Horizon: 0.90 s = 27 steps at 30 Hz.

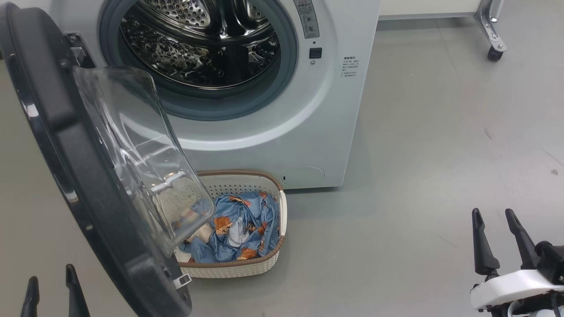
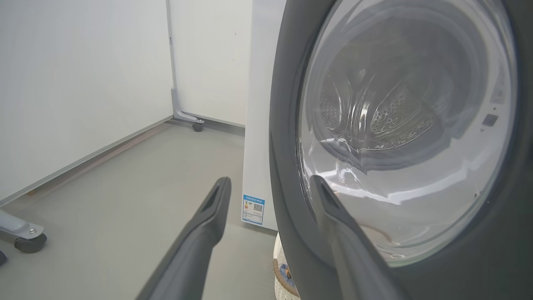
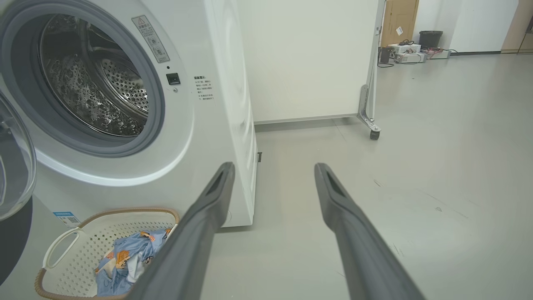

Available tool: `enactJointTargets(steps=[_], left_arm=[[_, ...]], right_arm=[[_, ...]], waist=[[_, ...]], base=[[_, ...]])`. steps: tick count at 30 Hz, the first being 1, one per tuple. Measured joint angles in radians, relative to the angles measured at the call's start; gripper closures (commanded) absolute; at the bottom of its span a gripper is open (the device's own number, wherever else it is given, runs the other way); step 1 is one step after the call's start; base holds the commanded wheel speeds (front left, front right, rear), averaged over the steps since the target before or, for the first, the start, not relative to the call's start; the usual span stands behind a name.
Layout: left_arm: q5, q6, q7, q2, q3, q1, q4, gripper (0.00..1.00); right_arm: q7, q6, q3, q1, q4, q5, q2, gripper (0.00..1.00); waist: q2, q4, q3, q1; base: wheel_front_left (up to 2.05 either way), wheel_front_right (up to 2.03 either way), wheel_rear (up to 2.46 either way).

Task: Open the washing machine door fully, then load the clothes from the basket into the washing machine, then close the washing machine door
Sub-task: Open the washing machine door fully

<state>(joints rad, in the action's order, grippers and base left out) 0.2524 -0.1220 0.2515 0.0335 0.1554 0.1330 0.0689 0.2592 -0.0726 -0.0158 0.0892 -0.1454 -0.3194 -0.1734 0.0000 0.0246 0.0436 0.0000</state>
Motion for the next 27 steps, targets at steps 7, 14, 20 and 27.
enactJointTargets(steps=[7, 14, 20, 27], left_arm=[[-0.001, 0.0, 0.0, 0.0, -0.005, 0.01, 0.0, 0.0], [-0.007, 0.0, 0.0, 0.0, -0.005, 0.015, -0.004, 0.0], [-0.007, 0.0, 0.0, 0.0, -0.004, 0.015, -0.01, 0.0], [-0.007, 0.0, 0.0, 0.0, -0.007, 0.015, -0.011, 0.0]], right_arm=[[0.0, -0.016, 0.019, 0.006, -0.002, 0.022, 0.016, 0.0], [0.0, -0.025, 0.034, 0.009, -0.002, 0.038, 0.032, 0.0], [0.0, -0.034, 0.041, 0.009, -0.014, 0.052, 0.041, 0.0], [0.0, -0.042, 0.051, 0.009, -0.017, 0.071, 0.048, 0.0]], waist=[[0.0, 0.006, -0.003, 0.0], [0.0, 0.009, 0.002, 0.0], [0.0, 0.01, 0.008, 0.0], [0.0, 0.013, 0.015, 0.0]], base=[[0.0, 0.0, 0.0], [0.0, 0.0, 0.0], [0.0, 0.0, 0.0], [0.0, 0.0, 0.0]])
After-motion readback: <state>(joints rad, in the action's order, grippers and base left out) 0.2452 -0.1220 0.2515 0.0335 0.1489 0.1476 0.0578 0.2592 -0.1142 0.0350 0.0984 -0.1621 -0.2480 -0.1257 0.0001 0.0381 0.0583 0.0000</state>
